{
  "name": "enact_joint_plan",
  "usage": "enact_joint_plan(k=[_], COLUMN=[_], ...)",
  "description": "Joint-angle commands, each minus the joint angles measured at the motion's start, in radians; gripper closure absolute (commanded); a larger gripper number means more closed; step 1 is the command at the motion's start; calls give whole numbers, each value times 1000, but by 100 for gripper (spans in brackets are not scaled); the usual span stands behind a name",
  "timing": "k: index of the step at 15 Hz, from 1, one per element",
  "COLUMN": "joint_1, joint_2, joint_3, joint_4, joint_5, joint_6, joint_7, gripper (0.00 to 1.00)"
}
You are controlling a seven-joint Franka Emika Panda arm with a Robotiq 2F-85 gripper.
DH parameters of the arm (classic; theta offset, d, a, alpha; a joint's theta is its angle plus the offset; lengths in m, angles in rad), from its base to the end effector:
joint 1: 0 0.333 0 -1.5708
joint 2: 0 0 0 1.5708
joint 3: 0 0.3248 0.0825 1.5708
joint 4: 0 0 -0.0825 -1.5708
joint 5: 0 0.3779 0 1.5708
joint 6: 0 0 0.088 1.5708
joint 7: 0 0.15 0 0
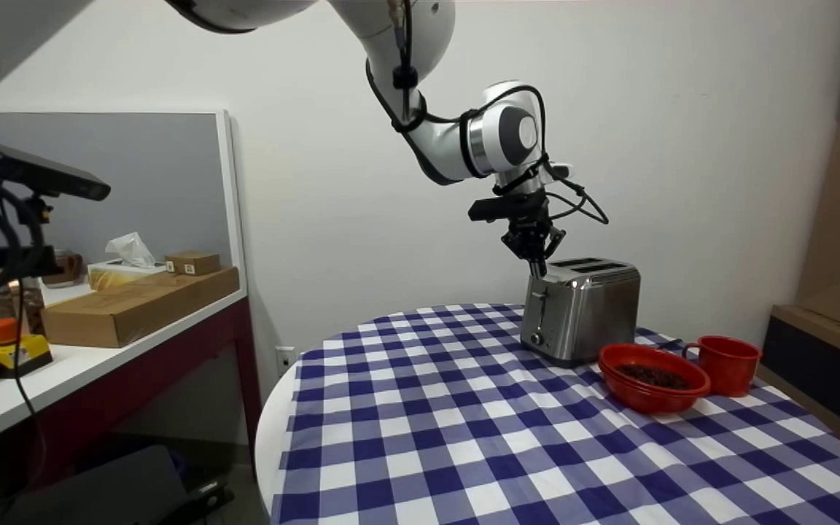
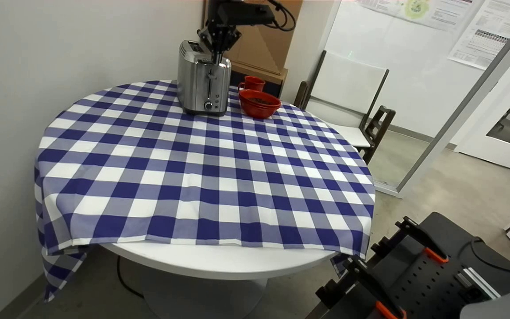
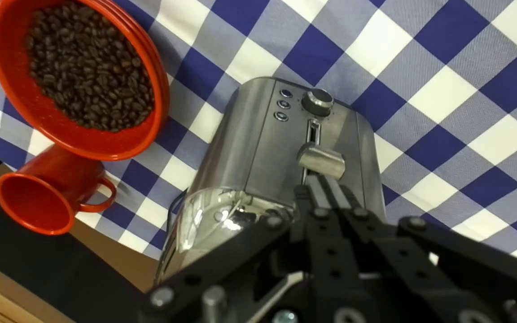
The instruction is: Push the toaster switch down
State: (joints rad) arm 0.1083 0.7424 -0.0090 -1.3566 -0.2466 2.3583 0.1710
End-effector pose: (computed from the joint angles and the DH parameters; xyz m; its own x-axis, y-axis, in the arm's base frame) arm 0.7697 0.0675 0.2762 0.9571 0.1047 0.2703 0.0587 -0.9831 0.1733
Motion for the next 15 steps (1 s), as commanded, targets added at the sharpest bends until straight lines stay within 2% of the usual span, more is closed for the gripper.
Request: enact_joint_plan(k=[1, 9, 15], joint_1=[28, 52, 42], joint_2=[83, 228, 346], joint_3=[-26, -50, -49], joint_4=[109, 259, 361], joint_5=[17, 13, 29], joint_6=[-3, -27, -77], joint_7=[7, 7, -7], gripper=[100, 100, 100])
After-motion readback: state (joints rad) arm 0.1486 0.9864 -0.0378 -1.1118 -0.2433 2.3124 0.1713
